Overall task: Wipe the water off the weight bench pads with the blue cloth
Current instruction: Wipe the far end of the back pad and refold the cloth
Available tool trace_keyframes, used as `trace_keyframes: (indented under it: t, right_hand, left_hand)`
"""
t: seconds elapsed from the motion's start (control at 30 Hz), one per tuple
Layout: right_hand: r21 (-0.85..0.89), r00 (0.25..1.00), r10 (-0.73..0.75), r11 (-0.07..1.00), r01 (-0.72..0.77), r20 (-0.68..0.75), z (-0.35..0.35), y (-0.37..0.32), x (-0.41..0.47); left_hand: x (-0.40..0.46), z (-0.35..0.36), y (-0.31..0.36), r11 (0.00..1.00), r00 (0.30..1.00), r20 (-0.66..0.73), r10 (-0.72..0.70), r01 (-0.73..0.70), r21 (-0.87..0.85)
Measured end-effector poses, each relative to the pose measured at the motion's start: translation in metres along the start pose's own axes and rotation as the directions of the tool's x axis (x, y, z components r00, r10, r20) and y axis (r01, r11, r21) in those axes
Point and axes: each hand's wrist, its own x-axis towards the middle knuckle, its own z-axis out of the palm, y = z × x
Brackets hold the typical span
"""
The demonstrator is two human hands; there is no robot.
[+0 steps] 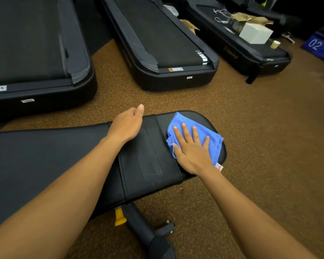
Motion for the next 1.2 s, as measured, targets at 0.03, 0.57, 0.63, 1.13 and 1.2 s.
trace_keyframes:
  t: [0.03, 0.57, 0.63, 1.13, 1.2]
  right_hand:
    - [0.000, 1.000, -0.018, 1.000, 0.018, 0.003, 0.001, -0.004, 0.002]
    - [0.072, 1.000, 0.017, 0.997, -0.018, 0.021, -0.017, 0.009, 0.071]
    - [0.084, 0.998, 0.054, 0.995, -0.056, 0.027, -0.019, 0.021, 0.068]
    - [0.036, 0.994, -0.106, 0.994, 0.107, -0.041, 0.014, 0.022, -0.072]
    - [0.020, 0.989, -0.137, 0.990, 0.139, -0.057, 0.013, 0.022, -0.062]
  left_hand:
    - [-0.001, 0.001, 0.002, 1.000, 1.000, 0.003, 0.001, -0.001, 0.018]
    - [-0.005, 0.001, 0.015, 0.993, 0.999, 0.036, -0.024, 0.020, 0.113]
    - [-0.007, 0.001, 0.016, 0.995, 0.999, 0.041, -0.027, 0.023, 0.099]
    - [-0.007, 0.004, 0.008, 0.994, 0.999, 0.033, -0.005, 0.001, 0.107]
    - [-0.005, 0.005, 0.008, 0.993, 1.000, 0.018, 0.002, -0.004, 0.121]
